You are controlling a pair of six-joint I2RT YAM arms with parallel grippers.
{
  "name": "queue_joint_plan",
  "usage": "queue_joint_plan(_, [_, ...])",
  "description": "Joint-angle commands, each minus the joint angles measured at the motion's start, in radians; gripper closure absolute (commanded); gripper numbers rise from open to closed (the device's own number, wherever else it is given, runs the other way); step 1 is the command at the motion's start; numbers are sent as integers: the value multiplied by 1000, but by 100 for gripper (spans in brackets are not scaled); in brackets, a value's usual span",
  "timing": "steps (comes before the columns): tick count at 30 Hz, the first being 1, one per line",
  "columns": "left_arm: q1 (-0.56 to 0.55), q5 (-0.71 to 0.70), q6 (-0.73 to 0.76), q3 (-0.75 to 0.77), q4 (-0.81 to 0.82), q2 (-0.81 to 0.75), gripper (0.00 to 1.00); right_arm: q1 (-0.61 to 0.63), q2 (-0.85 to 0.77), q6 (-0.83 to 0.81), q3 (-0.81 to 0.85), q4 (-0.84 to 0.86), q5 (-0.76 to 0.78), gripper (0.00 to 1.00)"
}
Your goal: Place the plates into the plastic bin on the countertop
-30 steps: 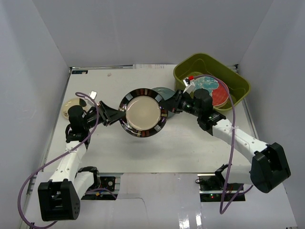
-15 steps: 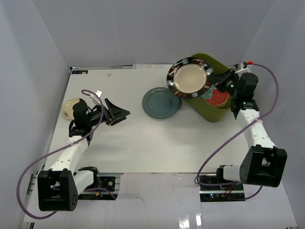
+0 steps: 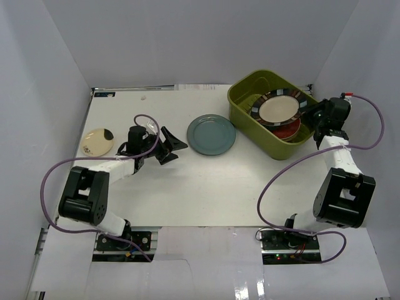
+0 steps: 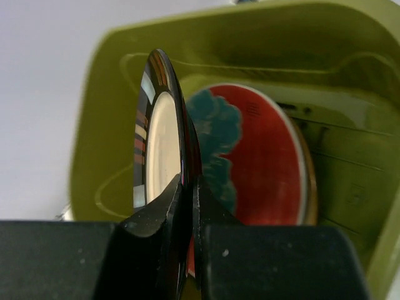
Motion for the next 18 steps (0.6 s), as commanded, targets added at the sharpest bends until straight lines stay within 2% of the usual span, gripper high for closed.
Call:
queue_joint_plan(1, [-32,-181,11,96,0,68,2,-3,-13,21,51,130,28,92])
queue_joint_plan(5, [-84,-304,32,213,-66,216,2,-3,3,20,10,130,60,92])
queue_joint_plan(8, [-104,-357,44,276,-85,299,2,-4,1,-8,-9,101,69,86])
queue_joint_plan(10, [-113,-384,56,313,-100,336,2,-3,-15,-34,-18,62,104,52])
queue_joint_plan(11, [-121,-401,66,326,-109,347,2,-3,-23,-43,-23,40,147,23])
queue_joint_plan(12, [-122,-405,67,339,-111,365,2,-3,-43,-55,-26,25,161,10])
queue_joint_plan(13, [-127,-411,67,346,-111,375,2,-3,-54,-81,-26,-7,195,1])
queue_joint_plan(15, [-142,-445,79,377,-114,396,2,-1,-83,-101,-17,-41,221,10])
queue_joint_plan(18, [-161,-468,69,412,-117,448,8,3,-149,-128,-26,-67,223,10])
